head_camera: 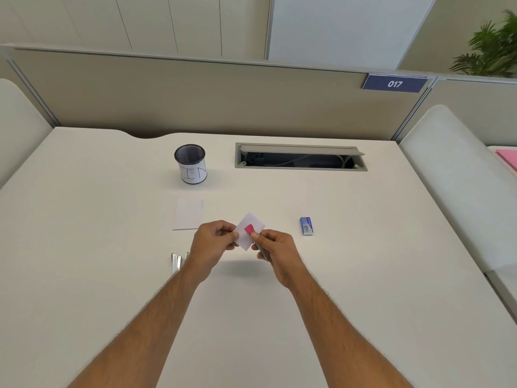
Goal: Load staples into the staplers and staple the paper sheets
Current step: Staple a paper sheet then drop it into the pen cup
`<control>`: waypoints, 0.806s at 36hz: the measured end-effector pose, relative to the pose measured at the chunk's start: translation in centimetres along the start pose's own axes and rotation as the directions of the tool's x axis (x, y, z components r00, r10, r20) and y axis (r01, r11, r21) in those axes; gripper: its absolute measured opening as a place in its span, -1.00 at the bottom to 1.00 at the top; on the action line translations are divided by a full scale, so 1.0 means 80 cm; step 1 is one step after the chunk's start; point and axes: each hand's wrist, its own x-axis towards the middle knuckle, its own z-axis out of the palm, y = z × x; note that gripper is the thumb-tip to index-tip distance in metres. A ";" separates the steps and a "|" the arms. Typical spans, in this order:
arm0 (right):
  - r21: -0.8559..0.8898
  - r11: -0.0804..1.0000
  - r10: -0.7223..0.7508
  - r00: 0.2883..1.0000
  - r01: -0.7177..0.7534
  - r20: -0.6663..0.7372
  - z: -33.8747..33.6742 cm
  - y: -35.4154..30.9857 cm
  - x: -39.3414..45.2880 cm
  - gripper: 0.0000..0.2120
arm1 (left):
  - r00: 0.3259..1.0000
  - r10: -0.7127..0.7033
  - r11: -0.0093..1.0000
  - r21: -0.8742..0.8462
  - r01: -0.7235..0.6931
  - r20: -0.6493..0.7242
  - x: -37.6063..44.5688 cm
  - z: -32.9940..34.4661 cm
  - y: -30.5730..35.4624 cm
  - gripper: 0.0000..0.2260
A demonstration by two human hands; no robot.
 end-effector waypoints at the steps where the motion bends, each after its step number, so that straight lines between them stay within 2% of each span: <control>1: 0.001 1.000 0.000 1.000 0.000 -0.003 0.000 0.000 0.000 -0.78 | 1.000 -0.003 1.000 -0.004 0.003 0.000 -0.001 0.000 0.000 -0.92; 12: 0.034 0.999 0.014 0.999 -0.013 -0.030 0.001 0.002 -0.003 -0.83 | 1.000 -0.005 1.000 -0.026 0.006 0.014 -0.003 0.001 -0.001 -0.92; 15: 0.032 0.999 0.012 0.999 -0.011 -0.041 0.001 0.003 -0.003 -0.75 | 1.000 -0.012 0.998 -0.055 0.012 0.002 -0.004 0.003 -0.001 -0.93; 17: 0.023 1.000 0.006 0.999 -0.005 -0.049 0.001 0.004 -0.004 -0.70 | 0.998 -0.047 0.991 -0.120 0.052 0.038 -0.005 0.006 0.002 -0.80; 20: 0.008 1.000 -0.003 0.998 0.004 -0.056 0.002 0.005 -0.005 -0.74 | 0.985 -0.083 0.982 -0.156 0.107 0.150 -0.008 0.010 0.009 -0.69; 23: -0.004 1.000 -0.006 0.998 0.005 -0.061 0.003 0.005 -0.006 -0.70 | 0.977 -0.104 0.980 -0.148 0.132 0.186 -0.009 0.015 0.013 -0.69; 29: -0.037 0.999 -0.015 0.995 0.011 -0.101 0.003 0.003 -0.007 -0.70 | 0.979 -0.113 0.986 -0.106 0.132 0.169 -0.009 0.021 0.016 -0.70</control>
